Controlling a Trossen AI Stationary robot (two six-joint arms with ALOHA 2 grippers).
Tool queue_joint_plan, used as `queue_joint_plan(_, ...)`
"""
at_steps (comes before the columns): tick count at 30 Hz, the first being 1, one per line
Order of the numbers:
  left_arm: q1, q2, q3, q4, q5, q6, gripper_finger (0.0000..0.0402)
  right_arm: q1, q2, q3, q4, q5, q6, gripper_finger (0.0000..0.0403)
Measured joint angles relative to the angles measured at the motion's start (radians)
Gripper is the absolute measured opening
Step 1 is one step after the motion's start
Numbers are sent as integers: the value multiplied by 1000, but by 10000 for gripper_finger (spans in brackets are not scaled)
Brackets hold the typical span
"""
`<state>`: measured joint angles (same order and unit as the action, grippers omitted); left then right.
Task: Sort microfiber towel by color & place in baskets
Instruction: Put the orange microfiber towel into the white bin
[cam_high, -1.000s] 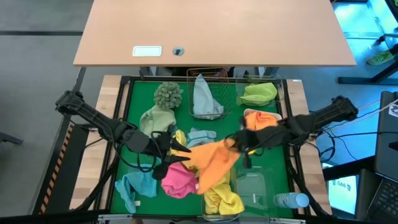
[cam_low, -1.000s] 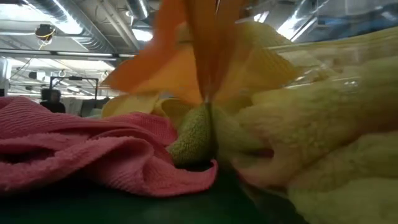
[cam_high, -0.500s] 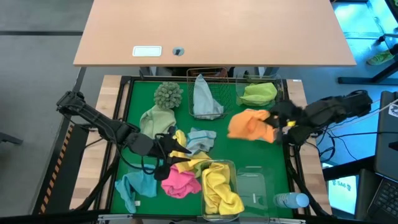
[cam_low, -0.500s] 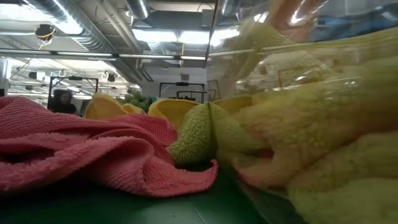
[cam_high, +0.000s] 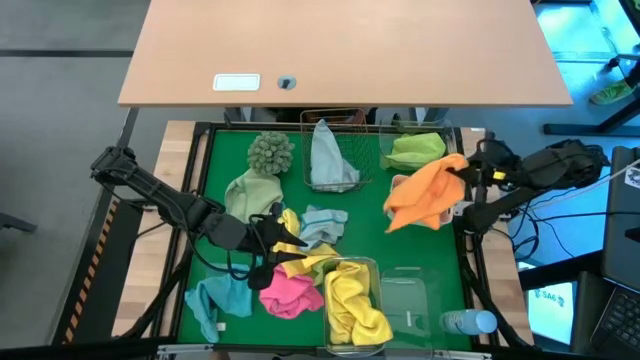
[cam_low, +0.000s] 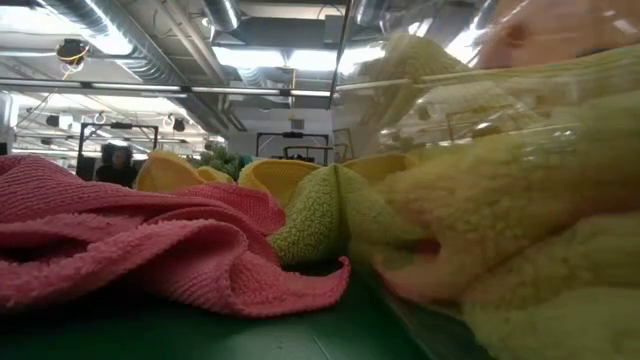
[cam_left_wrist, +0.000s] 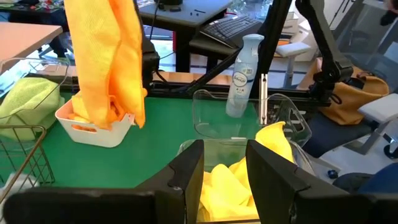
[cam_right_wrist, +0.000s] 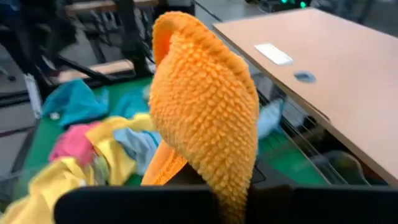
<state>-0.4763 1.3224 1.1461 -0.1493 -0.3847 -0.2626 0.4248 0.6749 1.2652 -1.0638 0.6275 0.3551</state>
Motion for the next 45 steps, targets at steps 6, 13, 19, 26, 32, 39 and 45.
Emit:
queue_joint_plan(6,0,0,0,0,0,0,113,0,-55,0,-84,71,64,4)
queue_joint_plan(13,0,0,0,0,0,-11,113,0,-108,5,-95,131,66,4)
queue_joint_plan(19,0,0,0,0,0,-25,113,0,-111,77,-172,107,107,6)
queue_joint_plan(26,0,0,0,1,-24,-26,113,0,-96,81,-294,60,201,5)
queue_joint_plan(32,0,0,0,1,-24,-48,113,0,-81,-17,-341,38,278,5)
queue_joint_plan(39,0,0,0,1,-25,-50,113,0,-81,-228,-320,-14,380,4)
queue_joint_plan(45,0,0,0,1,-25,-50,113,0,-80,-422,-306,-19,494,5)
